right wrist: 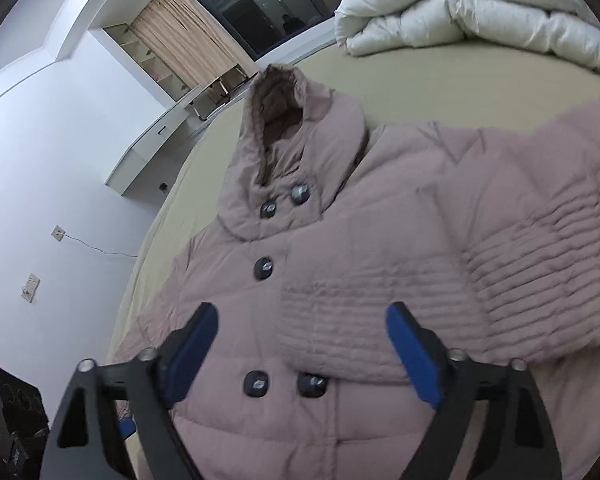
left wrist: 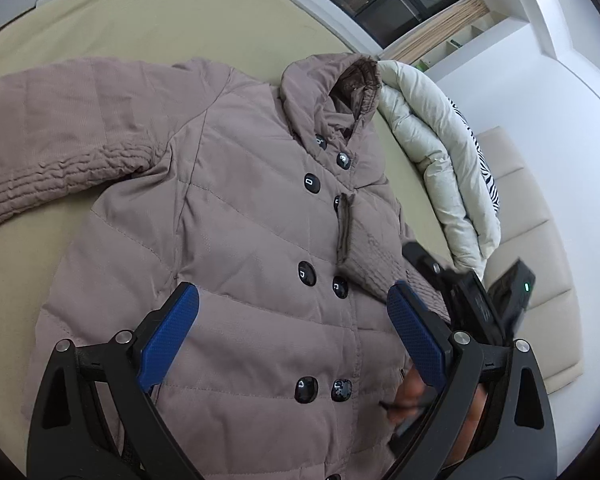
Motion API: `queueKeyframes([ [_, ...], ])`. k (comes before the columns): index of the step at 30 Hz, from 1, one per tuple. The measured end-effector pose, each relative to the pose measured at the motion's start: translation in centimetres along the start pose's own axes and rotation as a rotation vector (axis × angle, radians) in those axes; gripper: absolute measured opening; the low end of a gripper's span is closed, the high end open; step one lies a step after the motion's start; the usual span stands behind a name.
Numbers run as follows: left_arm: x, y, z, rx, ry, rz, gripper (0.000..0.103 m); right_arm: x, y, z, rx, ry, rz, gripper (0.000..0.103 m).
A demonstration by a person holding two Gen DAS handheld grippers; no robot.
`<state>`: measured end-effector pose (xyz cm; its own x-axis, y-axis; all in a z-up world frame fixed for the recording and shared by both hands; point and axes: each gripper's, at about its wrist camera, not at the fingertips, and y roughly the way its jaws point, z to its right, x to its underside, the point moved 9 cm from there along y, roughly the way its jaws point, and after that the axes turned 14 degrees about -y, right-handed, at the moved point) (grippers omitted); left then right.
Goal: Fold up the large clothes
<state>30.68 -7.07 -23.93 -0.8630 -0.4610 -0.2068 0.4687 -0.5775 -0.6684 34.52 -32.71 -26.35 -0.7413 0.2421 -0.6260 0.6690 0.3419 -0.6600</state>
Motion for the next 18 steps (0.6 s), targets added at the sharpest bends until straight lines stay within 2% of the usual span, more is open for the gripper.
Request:
queueKeyframes([
  [3, -0.1, 1.8, 0.6, 0.004, -0.013, -0.023, 0.096, 1.8, -2.2, -0.6, -0.030, -0.010, 0.014, 0.096],
  [6, 0.2, 5.6, 3.5, 0.006, 0.048, -0.070, 0.096, 3.5, -6.3, 0.4, -0.019, 0.021, 0.057, 0.096],
  [10, 0.6, 12.5, 7.3, -0.012, 0.086, -0.170, 0.096, 5.5, -10.3, 5.0, -0.067, 0.177, 0.080, 0.096],
  [13, 0.9, 17.4, 8.1, -0.078, 0.095, -0.226, 0.096, 7.1, -11.7, 8.6, -0.056, 0.270, 0.089, 0.096],
  [15, 1.1, 19.6, 8.2, -0.096, 0.078, -0.242, 0.095, 8.1, -12.1, 10.1, -0.062, 0.313, 0.097, 0.096],
  [17, 1.1, 20.8, 8.6, -0.124, 0.110, -0.227, 0.082, 8.2, -12.2, 11.1, -0.069, 0.334, 0.109, 0.096],
  [18, 1.2, 21.5, 8.8, -0.139, 0.132, -0.232, 0.054, 8.2, -12.1, 11.1, -0.071, 0.334, 0.112, 0.096],
])
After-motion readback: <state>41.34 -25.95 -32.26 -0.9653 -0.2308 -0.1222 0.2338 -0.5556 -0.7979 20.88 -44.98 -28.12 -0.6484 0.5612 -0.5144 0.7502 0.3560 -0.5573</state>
